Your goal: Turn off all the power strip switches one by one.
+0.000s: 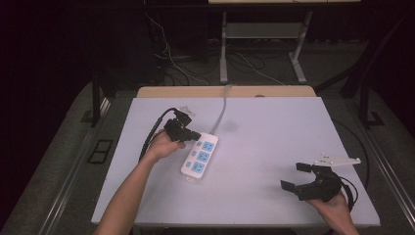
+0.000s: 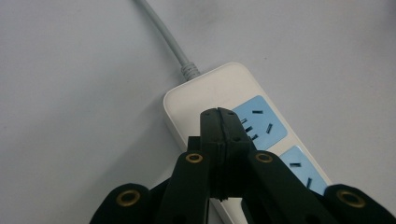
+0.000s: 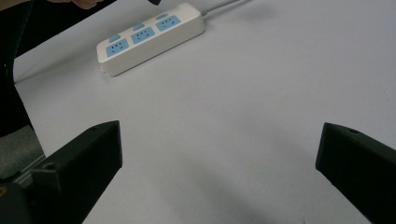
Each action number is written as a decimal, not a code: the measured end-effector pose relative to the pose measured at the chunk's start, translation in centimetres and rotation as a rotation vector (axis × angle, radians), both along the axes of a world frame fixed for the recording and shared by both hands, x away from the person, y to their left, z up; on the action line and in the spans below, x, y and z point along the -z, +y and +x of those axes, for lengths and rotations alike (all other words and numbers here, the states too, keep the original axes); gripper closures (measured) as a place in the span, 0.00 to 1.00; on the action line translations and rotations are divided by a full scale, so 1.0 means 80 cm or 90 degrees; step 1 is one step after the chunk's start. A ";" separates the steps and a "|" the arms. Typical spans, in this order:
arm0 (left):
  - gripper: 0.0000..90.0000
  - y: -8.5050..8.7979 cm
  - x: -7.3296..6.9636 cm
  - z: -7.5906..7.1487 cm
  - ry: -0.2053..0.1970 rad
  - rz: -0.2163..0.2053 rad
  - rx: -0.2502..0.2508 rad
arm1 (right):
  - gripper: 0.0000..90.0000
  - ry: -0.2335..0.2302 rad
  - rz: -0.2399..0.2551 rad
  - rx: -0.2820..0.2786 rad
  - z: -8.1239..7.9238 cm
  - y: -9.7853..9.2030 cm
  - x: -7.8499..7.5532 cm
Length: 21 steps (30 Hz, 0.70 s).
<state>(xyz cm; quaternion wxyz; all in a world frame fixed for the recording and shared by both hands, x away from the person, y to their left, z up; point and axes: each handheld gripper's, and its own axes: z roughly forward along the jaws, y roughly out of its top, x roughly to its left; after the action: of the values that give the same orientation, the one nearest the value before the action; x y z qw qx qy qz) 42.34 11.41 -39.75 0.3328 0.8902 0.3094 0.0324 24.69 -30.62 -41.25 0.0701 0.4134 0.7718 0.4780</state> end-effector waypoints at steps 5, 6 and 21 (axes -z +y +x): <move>0.99 -0.002 0.003 0.002 0.004 0.001 0.003 | 0.00 0.000 -0.001 -0.001 0.000 0.000 0.000; 0.99 -0.002 0.004 0.002 0.005 0.003 0.005 | 0.00 0.000 -0.001 -0.001 0.000 0.000 0.000; 0.99 -0.010 0.013 0.002 0.013 0.025 0.016 | 0.00 -0.001 -0.001 -0.001 0.000 0.000 0.000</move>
<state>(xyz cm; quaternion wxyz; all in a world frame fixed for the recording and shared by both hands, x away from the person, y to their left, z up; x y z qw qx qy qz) 42.52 10.61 -40.77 0.3128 0.9006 0.3006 0.0250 24.72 -30.59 -41.26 0.0707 0.4126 0.7725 0.4776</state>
